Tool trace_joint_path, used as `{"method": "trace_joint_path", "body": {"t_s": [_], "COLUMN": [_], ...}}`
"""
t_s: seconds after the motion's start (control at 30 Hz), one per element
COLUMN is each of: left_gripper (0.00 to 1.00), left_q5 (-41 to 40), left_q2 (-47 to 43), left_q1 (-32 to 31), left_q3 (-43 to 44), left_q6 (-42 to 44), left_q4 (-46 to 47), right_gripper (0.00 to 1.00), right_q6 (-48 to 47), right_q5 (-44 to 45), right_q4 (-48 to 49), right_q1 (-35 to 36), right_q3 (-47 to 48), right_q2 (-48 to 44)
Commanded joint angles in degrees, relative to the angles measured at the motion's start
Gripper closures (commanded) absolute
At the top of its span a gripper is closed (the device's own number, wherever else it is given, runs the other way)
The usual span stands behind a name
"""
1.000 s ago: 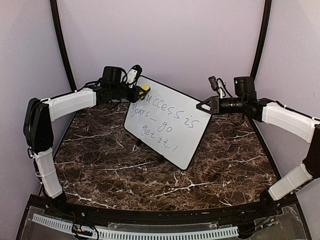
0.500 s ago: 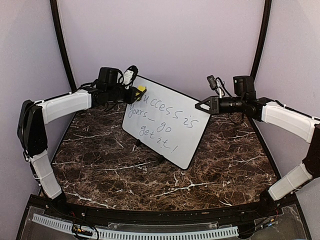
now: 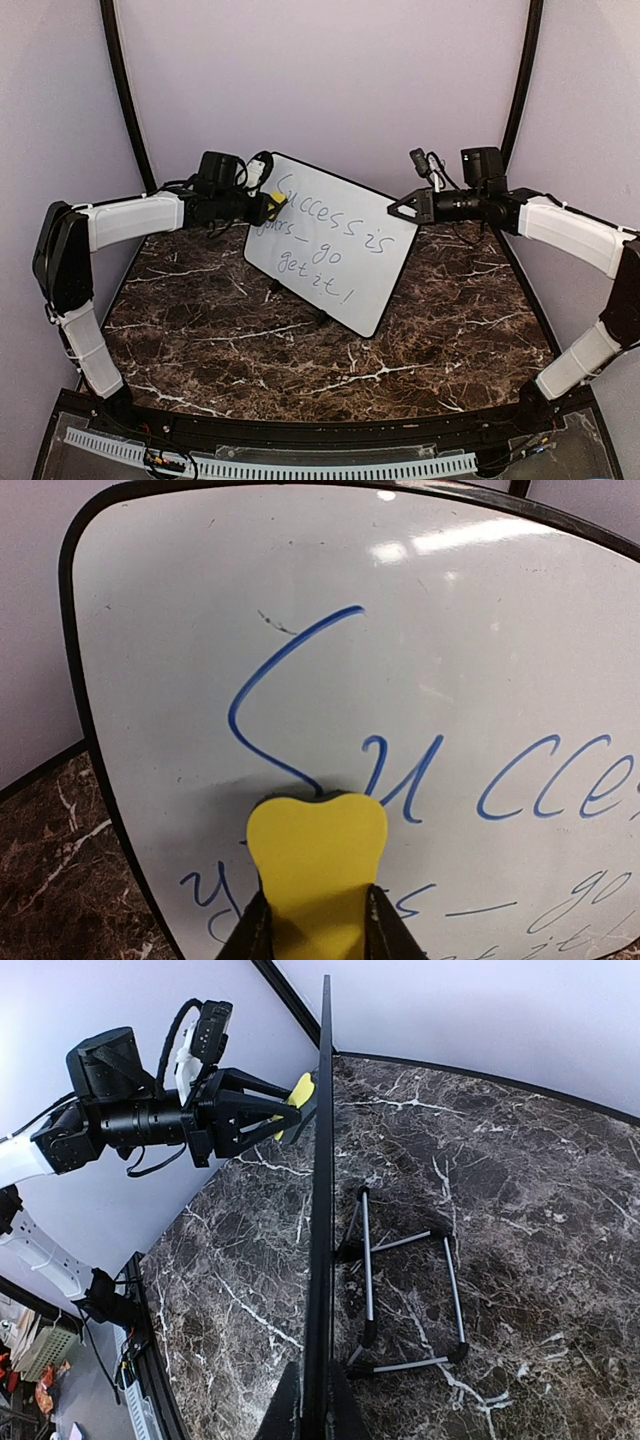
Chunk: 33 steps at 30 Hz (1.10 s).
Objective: Erase the whiteboard
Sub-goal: Erase the center of the whiteboard.
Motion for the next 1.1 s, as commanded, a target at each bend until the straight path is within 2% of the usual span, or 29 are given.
{"method": "trace_joint_path", "body": {"t_s": [0.0,0.37,0.53,0.73,0.9,1.07], "left_gripper": [0.75,0.74,0.74,0.75,0.75,0.75], "left_q5": [0.21,-0.92,-1.84,-3.74,-3.09,-2.75], "left_q2": [-3.37,-0.82,1.1,-0.62,-6.37,-10.58], "left_q1": [-0.42,-0.42,-0.42,-0.42,-0.41,-0.42], "left_q3": [1.01,8.82,10.98,6.67,0.19,-2.59], "left_q6": [0.42,4.35,6.09,3.63,0.33,-2.06], "left_q4": [1.62,5.23,3.25,0.21,1.56,1.0], "right_gripper": [1.0,1.0,1.0,1.0,1.0,1.0], "right_q6": [-1.55,-1.83,-1.41,-1.79,-3.7,-3.07], "right_q5": [-8.16,-7.77,-7.53,-6.11,-3.69,-3.47], "right_q4": [0.78,-0.79,-2.05,-4.44,-8.42,-9.81], "right_q1": [2.65,2.73,2.73,2.73,2.58,1.35], "right_q3": [2.66,3.47,5.62,7.64,9.89,10.83], "right_q2": [0.73,1.95,2.93,2.84,2.07,1.91]}}
